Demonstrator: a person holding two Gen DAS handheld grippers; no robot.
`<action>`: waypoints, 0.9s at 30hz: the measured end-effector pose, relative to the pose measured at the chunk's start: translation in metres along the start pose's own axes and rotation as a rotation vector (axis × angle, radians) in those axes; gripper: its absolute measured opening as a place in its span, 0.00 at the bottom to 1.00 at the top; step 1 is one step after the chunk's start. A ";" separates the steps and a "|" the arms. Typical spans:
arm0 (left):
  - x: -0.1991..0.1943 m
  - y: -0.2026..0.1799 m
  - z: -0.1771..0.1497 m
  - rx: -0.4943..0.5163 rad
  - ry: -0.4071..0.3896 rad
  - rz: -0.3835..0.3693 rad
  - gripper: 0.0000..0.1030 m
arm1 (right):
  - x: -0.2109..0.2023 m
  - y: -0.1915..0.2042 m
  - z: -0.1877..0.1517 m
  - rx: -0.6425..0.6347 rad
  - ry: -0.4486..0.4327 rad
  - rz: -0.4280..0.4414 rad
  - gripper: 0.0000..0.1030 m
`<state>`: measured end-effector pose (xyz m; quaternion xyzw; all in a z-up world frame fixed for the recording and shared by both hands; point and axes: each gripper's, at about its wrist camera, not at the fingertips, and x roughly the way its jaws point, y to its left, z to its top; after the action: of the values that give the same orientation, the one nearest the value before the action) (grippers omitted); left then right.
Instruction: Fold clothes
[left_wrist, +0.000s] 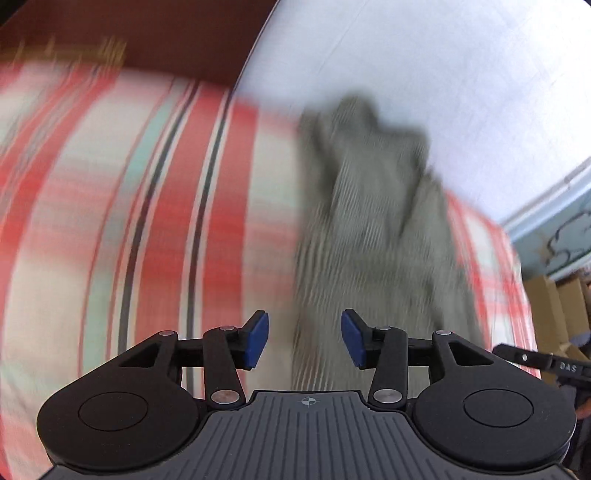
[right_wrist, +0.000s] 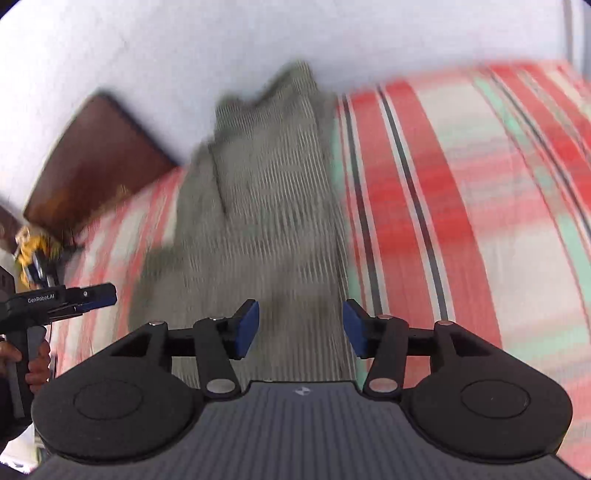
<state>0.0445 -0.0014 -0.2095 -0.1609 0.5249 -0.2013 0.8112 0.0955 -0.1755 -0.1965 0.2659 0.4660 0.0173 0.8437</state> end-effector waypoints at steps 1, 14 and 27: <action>0.004 0.003 -0.011 -0.020 0.030 -0.009 0.58 | 0.000 -0.003 -0.009 0.022 0.016 -0.008 0.54; 0.047 0.004 -0.028 -0.064 0.117 -0.097 0.68 | 0.021 -0.023 -0.039 0.221 0.085 0.058 0.55; 0.019 -0.005 -0.025 -0.027 0.089 -0.148 0.02 | -0.002 -0.020 -0.034 0.230 0.115 0.205 0.14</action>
<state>0.0280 -0.0164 -0.2317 -0.2013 0.5497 -0.2607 0.7677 0.0628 -0.1780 -0.2186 0.4053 0.4828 0.0650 0.7736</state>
